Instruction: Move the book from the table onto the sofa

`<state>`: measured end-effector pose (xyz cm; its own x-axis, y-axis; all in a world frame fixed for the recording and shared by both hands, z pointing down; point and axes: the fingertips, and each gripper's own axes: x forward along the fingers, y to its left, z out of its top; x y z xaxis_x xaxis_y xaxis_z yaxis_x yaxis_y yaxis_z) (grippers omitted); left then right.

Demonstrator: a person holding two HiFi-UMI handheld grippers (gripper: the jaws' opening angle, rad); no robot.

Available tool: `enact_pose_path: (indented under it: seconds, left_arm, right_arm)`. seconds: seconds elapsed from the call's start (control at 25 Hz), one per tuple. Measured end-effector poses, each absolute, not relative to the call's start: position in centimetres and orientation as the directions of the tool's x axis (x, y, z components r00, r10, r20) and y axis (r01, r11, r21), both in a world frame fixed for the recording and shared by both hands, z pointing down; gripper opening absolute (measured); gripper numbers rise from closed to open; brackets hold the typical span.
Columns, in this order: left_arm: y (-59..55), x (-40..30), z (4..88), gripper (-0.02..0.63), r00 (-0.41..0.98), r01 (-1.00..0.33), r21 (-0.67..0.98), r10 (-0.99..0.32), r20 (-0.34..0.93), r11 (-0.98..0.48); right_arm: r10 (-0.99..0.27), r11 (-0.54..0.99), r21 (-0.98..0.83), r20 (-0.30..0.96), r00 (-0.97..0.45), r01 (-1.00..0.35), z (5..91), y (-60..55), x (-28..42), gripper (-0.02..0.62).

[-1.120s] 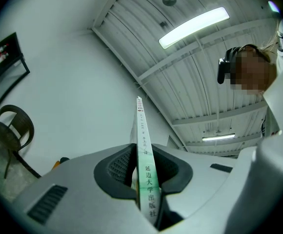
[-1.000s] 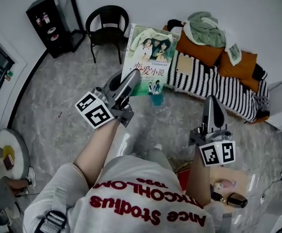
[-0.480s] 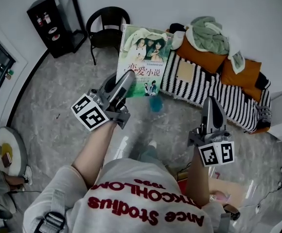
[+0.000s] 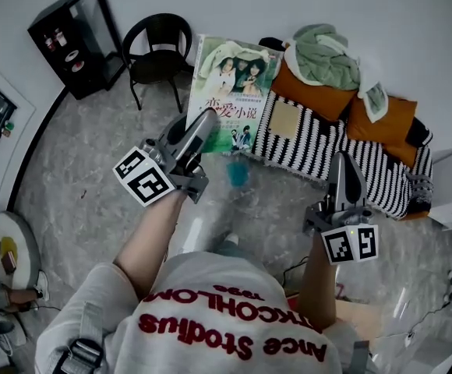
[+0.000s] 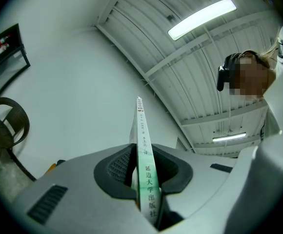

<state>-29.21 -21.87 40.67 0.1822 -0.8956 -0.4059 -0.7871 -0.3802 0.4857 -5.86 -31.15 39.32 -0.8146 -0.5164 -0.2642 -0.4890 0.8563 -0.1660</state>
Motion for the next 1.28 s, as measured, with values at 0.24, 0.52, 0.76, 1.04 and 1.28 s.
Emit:
enact_pose_path:
  seconds: [0.24, 0.52, 0.76, 1.04, 1.28]
  left_arm:
    - [-23.6, -28.7, 40.6, 0.071, 0.185, -0.775, 0.489, -0.883, -0.431, -0.401]
    - [-23.9, -28.8, 41.1, 0.071, 0.198, -0.771, 0.492, -0.887, -0.418, -0.404]
    - [-24.1, -28.9, 41.4, 0.071, 0.21, -0.775, 0.476, -0.881, -0.425, -0.414]
    - [-28.3, -30.7, 42.6, 0.071, 0.229, -0.767, 0.471, -0.871, -0.434, -0.436]
    - [-38.7, -34.2, 41.9, 0.071, 0.27, -0.733, 0.49, -0.863, -0.428, -0.472]
  right_arm:
    - [-0.519, 0.855, -0.152, -0.252, -0.817, -0.496, 39.4, -33.0, -4.8, 0.029]
    - [-0.522, 0.853, -0.147, -0.252, -0.815, -0.501, 39.3, -33.1, -4.7, 0.029]
    - [-0.508, 0.861, -0.134, -0.263, -0.82, -0.49, 39.5, -33.0, -5.4, 0.029]
    - [-0.511, 0.859, -0.118, -0.267, -0.817, -0.498, 40.5, -36.1, -7.4, 0.029]
    - [-0.554, 0.832, -0.121, -0.245, -0.796, -0.542, 39.4, -45.1, -10.7, 0.029]
